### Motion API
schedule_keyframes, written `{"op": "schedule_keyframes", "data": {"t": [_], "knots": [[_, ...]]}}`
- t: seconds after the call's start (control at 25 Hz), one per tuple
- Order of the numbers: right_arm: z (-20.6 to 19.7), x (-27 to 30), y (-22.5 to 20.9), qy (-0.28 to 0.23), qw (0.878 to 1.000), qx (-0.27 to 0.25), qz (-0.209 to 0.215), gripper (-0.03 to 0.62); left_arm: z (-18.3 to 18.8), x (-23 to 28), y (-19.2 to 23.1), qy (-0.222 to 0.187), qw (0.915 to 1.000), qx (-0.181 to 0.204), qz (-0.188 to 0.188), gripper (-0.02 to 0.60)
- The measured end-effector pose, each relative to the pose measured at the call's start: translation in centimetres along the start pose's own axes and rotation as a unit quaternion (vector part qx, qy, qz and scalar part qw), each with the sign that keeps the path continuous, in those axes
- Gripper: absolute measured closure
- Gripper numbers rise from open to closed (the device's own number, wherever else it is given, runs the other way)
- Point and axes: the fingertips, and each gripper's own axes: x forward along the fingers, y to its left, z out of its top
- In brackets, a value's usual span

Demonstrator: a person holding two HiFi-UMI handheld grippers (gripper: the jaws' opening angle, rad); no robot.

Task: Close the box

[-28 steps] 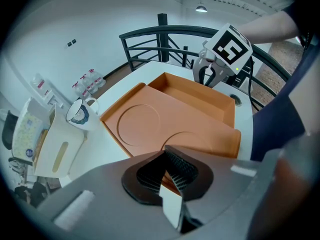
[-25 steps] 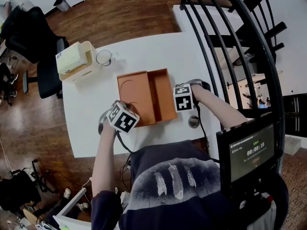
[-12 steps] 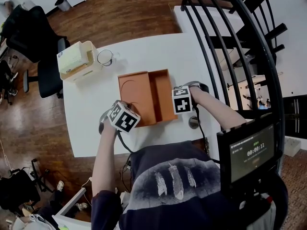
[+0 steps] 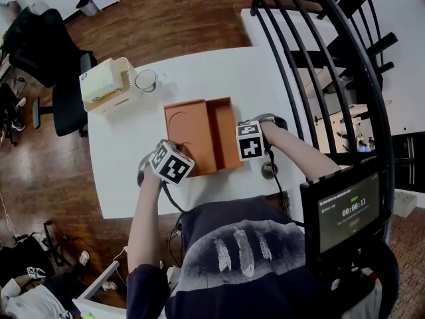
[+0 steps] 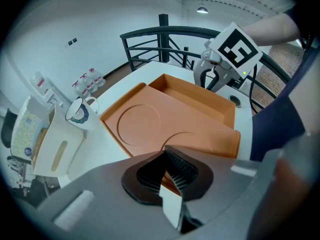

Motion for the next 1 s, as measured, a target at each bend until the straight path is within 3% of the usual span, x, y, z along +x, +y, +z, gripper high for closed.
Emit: {"op": "schedule_keyframes", "data": {"t": [1.0], "knots": [[2.5,-0.2,0.0,-0.018,1.000,-0.024,-0.005,0.589,0.0,-0.3,-0.4,-0.005,0.9999,-0.003,-0.009,0.568]]}}
